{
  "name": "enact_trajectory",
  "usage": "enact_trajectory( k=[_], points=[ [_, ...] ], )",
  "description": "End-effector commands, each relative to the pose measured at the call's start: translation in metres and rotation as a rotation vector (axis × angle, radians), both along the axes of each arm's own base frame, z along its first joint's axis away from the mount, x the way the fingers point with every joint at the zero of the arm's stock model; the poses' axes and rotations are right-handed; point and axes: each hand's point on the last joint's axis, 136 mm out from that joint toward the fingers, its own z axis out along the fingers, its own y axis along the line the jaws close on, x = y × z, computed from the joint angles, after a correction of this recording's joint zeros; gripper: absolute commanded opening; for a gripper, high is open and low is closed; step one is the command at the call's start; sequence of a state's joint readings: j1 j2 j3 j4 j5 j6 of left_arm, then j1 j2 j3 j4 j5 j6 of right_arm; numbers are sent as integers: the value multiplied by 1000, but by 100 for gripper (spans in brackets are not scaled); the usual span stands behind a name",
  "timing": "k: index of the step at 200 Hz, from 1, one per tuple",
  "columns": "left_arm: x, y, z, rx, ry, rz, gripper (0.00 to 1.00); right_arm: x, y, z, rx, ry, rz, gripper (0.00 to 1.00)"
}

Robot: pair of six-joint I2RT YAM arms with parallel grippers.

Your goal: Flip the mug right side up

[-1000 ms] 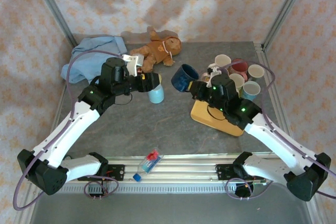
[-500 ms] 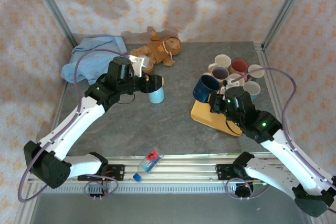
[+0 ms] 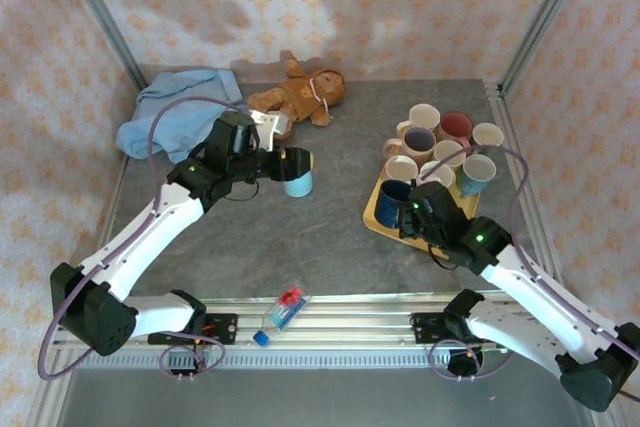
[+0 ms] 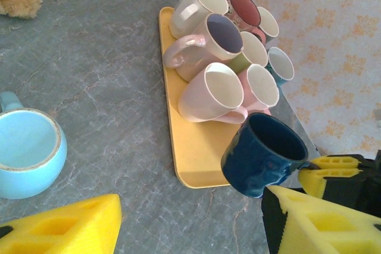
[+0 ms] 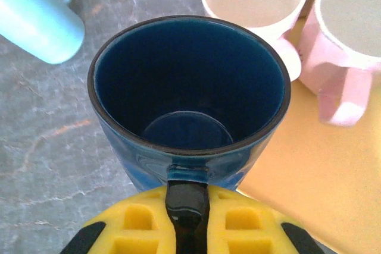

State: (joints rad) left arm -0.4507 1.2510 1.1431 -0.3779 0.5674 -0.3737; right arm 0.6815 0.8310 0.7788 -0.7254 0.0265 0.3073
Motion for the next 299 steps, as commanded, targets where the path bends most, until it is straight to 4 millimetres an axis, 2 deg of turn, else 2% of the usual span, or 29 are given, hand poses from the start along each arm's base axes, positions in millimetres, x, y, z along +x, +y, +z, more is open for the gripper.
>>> enact_trajectory(
  k=[1,25,91,115,165,195,251,299],
  points=[
    [0,-1,-3,6,-23,-21,64,20,16,17,17,-116,63,0],
    [-2,0,-6,17,-20,-22,64,25,17,8,-3,-129,67,0],
    [-3,1,-8,27,-24,-24,65,31,5,-9,-46,-133,-6,0],
    [-1,1,-9,24,-21,-21,65,27,-12,-9,-62,-102,-109,0],
    [-1,-1,-8,20,-22,-28,65,6,-59,-11,-26,-24,-458,0],
    [-2,0,-7,25,-27,-34,65,-8,-85,-14,-91,17,-605,0],
    [-1,-1,-5,28,-34,-40,65,-13,-105,-15,-110,-23,-700,0],
    [2,-4,-2,21,-38,-45,65,-4,-113,-23,-82,-109,-721,0]
  ],
)
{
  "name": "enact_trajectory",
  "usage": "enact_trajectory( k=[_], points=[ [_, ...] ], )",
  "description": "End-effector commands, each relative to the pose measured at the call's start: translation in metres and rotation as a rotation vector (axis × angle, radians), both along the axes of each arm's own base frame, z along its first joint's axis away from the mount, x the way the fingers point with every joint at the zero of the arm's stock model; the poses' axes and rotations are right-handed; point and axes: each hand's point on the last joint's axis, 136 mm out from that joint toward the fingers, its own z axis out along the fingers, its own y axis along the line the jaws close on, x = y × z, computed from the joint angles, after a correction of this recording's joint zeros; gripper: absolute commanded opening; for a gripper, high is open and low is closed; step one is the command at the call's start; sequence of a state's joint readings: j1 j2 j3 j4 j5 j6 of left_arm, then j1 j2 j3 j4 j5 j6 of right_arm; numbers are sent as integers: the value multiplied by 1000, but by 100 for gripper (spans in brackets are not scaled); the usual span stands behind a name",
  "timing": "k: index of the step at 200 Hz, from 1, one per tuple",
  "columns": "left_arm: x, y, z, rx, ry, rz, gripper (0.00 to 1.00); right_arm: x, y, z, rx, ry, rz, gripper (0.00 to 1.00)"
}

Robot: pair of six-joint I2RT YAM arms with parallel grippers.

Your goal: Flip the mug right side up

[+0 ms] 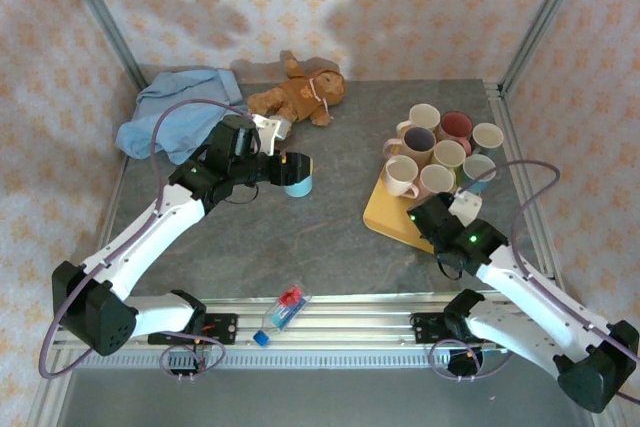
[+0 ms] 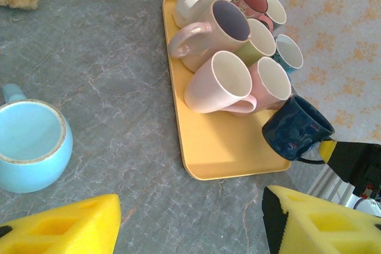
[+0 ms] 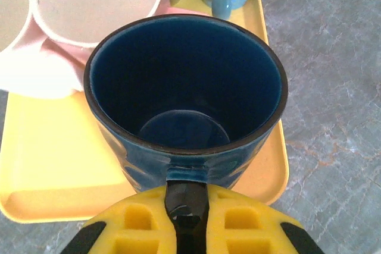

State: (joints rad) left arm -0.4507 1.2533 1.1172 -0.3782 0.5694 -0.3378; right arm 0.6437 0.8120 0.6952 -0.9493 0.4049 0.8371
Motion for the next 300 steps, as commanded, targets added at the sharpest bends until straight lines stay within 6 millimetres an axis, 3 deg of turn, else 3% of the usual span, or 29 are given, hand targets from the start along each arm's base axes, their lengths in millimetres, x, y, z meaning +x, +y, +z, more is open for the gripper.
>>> enact_trajectory(
  k=[1,124,171,241,277,300],
  points=[
    [4,-4,11,-10,-39,-26,65,12,-16,11,-45,-127,-70,0],
    [7,-2,12,5,-80,-22,64,21,-38,-14,-194,-143,-110,0],
    [8,-3,11,8,-80,-21,64,22,-36,-26,-166,-134,-105,0],
    [10,0,13,19,-89,-6,64,14,-36,-39,-147,-81,-112,24],
    [10,0,15,18,-92,-4,64,4,-30,-53,-101,-6,-111,33],
    [9,3,15,22,-95,3,64,2,-28,-53,-79,5,-108,37]
  ],
)
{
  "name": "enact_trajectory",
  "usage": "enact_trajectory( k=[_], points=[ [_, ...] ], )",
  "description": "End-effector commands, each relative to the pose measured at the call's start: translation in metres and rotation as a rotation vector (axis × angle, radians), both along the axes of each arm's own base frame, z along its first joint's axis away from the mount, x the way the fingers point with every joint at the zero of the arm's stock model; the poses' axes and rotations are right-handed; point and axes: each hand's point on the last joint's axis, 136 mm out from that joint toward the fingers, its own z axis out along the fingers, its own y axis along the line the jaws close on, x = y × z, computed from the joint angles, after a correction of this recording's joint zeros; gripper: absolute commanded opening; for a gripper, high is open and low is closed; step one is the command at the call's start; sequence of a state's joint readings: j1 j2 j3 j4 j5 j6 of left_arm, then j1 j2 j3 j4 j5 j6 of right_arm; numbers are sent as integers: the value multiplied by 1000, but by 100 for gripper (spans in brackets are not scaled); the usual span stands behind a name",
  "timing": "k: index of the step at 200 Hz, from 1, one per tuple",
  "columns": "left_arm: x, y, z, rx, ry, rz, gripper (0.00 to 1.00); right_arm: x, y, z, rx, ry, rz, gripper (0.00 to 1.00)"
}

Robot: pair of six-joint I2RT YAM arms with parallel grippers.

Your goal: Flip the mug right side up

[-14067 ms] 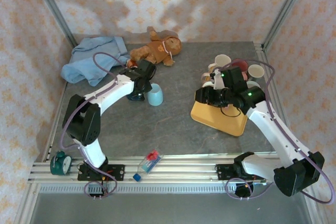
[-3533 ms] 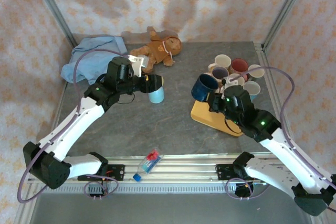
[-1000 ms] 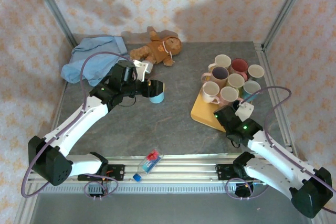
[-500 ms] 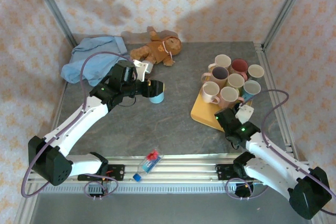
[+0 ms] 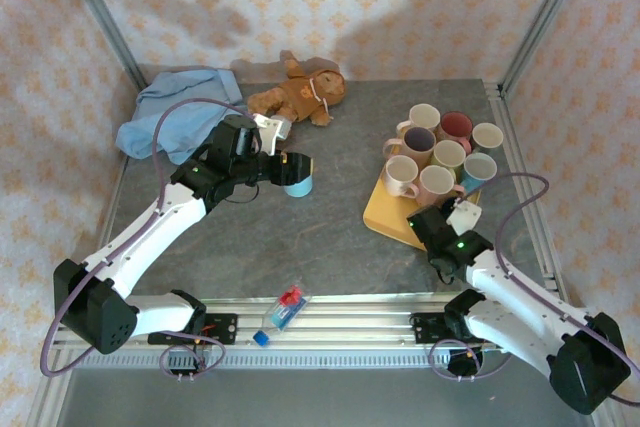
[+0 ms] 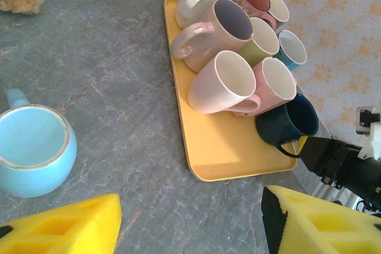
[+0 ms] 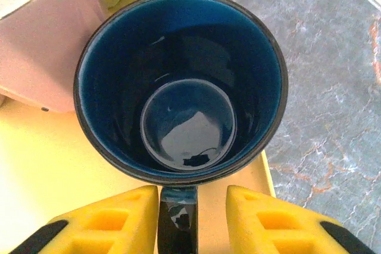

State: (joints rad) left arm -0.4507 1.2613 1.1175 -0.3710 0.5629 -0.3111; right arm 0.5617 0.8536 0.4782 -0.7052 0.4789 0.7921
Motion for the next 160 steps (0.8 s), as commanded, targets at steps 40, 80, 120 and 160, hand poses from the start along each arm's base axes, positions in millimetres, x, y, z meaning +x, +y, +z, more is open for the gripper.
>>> enact_trajectory(
  k=[40,80,120,160],
  points=[
    [8,12,8,45,-50,60,65,-10,-1,17,47,21,-19,47],
    [15,35,-12,163,10,182,65,-14,15,47,169,18,-2,50],
    [20,55,-28,234,67,298,64,-10,25,92,216,-31,78,48],
    [29,74,-50,281,176,397,65,4,54,122,263,-62,254,47]
  ],
)
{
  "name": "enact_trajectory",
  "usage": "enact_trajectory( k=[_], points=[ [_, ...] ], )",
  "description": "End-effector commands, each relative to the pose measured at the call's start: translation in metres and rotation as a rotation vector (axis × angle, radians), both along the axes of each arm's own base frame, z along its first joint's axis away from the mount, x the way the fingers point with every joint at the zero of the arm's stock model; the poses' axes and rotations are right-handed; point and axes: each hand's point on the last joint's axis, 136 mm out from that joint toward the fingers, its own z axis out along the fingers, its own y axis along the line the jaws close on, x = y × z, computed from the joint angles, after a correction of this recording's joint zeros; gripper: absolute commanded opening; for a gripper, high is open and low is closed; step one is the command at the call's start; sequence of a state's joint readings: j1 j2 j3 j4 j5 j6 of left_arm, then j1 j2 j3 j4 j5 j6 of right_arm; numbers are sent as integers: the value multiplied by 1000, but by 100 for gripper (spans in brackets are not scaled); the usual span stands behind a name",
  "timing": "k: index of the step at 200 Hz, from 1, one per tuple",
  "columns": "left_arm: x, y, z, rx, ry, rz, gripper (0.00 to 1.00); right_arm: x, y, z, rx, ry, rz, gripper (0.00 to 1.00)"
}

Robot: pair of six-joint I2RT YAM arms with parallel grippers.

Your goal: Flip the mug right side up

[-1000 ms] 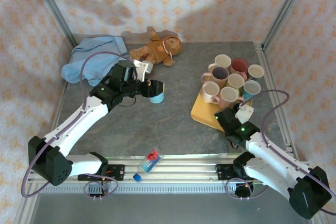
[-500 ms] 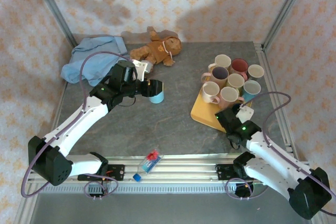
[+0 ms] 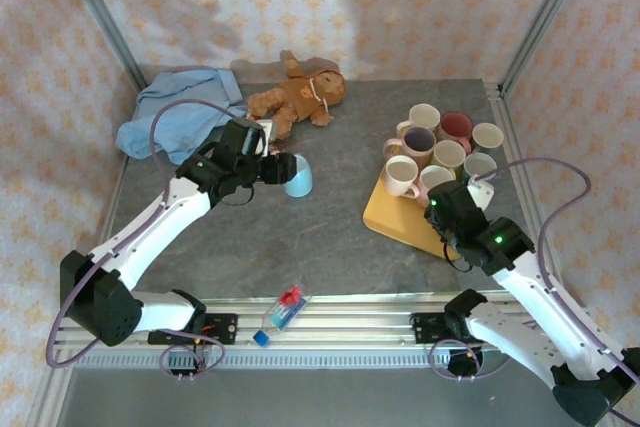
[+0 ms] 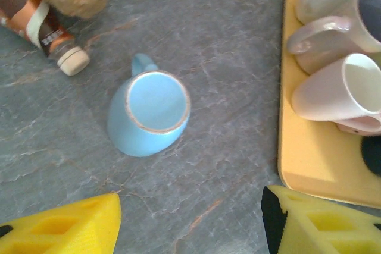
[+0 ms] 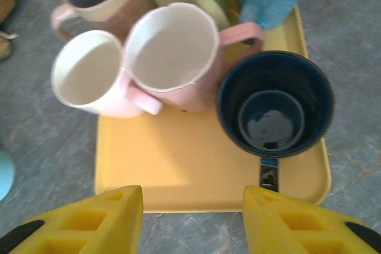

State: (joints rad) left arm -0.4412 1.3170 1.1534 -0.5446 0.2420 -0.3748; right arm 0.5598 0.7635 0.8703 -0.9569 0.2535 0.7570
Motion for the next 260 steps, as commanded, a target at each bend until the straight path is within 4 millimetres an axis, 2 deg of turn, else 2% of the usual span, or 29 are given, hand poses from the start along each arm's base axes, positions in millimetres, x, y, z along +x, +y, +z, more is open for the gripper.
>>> enact_trajectory(
  k=[1,23,31,43,76,108,148,193,218,260],
  points=[
    [10,20,-7,48,56,106,65,2,14,12,-8,5,120,47],
    [22,14,-22,23,104,64,68,7,21,13,-18,17,154,47],
    [28,12,-26,1,108,47,75,8,23,14,-19,21,163,47],
    [38,10,-33,-16,111,23,77,11,27,16,-10,18,175,47],
    [62,0,-46,-27,104,-74,76,17,39,27,27,-16,214,46],
    [76,-13,-52,-83,95,-145,69,20,46,25,40,-5,238,45],
    [81,-11,-70,-79,129,-154,68,24,60,23,73,27,284,45],
    [82,-16,-75,-117,132,-166,68,28,81,25,135,36,360,46],
    [79,-20,-77,-164,142,-160,68,30,82,25,144,35,359,47],
    [63,-18,-87,-188,174,-143,68,33,83,27,156,22,355,47]
  ],
)
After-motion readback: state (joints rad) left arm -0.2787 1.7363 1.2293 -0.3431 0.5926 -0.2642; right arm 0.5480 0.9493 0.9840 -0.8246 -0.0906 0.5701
